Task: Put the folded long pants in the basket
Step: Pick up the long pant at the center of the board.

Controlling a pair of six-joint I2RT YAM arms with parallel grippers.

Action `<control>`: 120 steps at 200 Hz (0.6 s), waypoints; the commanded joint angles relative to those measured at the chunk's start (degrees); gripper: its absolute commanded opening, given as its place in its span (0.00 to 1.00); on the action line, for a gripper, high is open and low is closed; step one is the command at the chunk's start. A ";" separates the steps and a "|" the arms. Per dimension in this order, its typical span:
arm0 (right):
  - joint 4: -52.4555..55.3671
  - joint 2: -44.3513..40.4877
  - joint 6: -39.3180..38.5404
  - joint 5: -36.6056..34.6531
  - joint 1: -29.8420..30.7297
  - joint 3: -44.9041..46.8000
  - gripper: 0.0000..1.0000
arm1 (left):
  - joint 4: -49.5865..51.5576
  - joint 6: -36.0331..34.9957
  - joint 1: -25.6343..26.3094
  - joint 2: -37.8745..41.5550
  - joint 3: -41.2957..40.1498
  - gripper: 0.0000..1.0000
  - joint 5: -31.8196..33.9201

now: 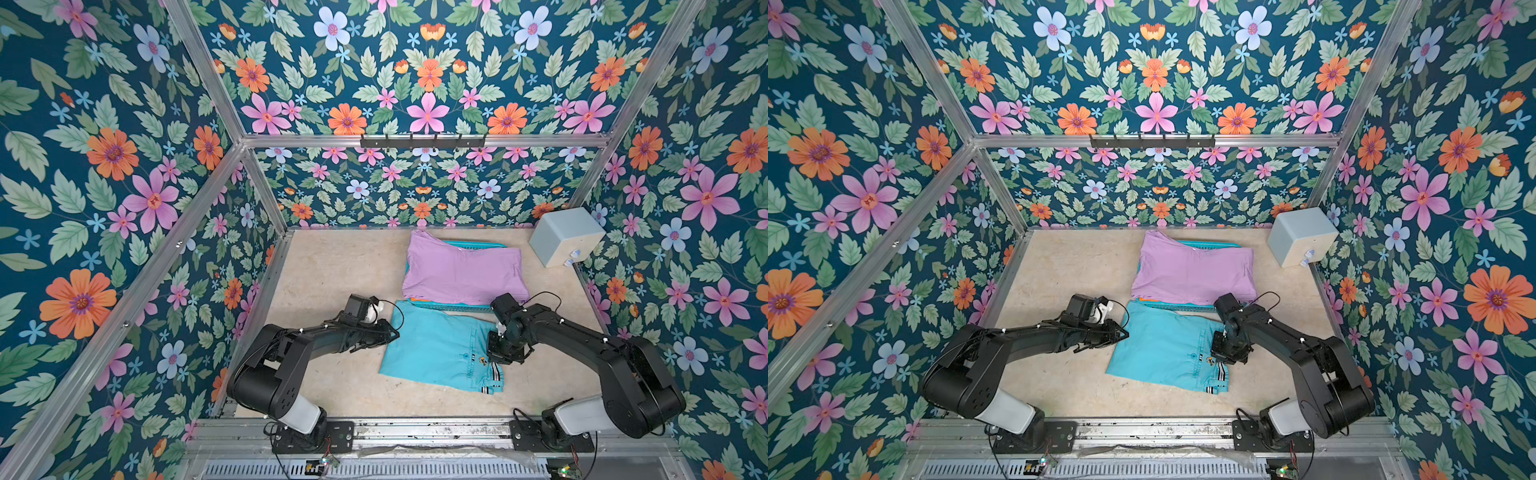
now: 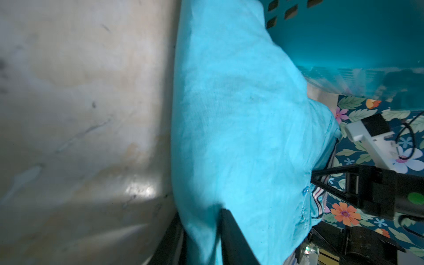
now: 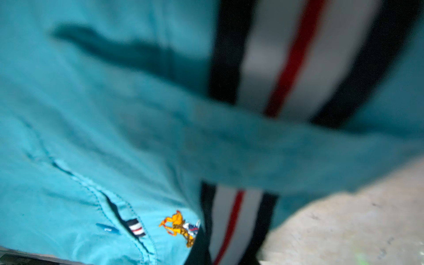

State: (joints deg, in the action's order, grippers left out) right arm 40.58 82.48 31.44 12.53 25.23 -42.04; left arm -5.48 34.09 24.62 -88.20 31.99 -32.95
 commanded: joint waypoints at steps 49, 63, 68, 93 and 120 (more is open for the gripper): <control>2.97 -5.03 -0.12 4.84 0.74 1.44 0.00 | 10.40 0.65 -0.02 9.19 -1.55 0.00 6.88; 4.95 -6.03 0.41 4.77 4.05 0.62 0.00 | 17.18 1.23 -0.03 13.83 -0.35 0.00 8.06; 5.66 -6.71 0.74 4.35 5.59 0.30 0.00 | 19.59 1.33 -0.08 15.46 0.05 0.00 8.26; 8.37 -11.92 3.25 6.98 10.94 -1.29 0.00 | 28.30 5.09 0.51 25.82 1.00 0.00 8.27; 14.09 -19.29 3.51 6.99 10.79 -7.13 0.00 | 40.74 7.44 0.56 35.85 7.46 0.00 13.02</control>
State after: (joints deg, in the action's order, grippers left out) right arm 47.27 67.94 33.71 19.25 36.03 -44.69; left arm 22.52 38.26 25.26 -58.70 34.30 -25.45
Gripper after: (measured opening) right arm 0.112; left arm 0.092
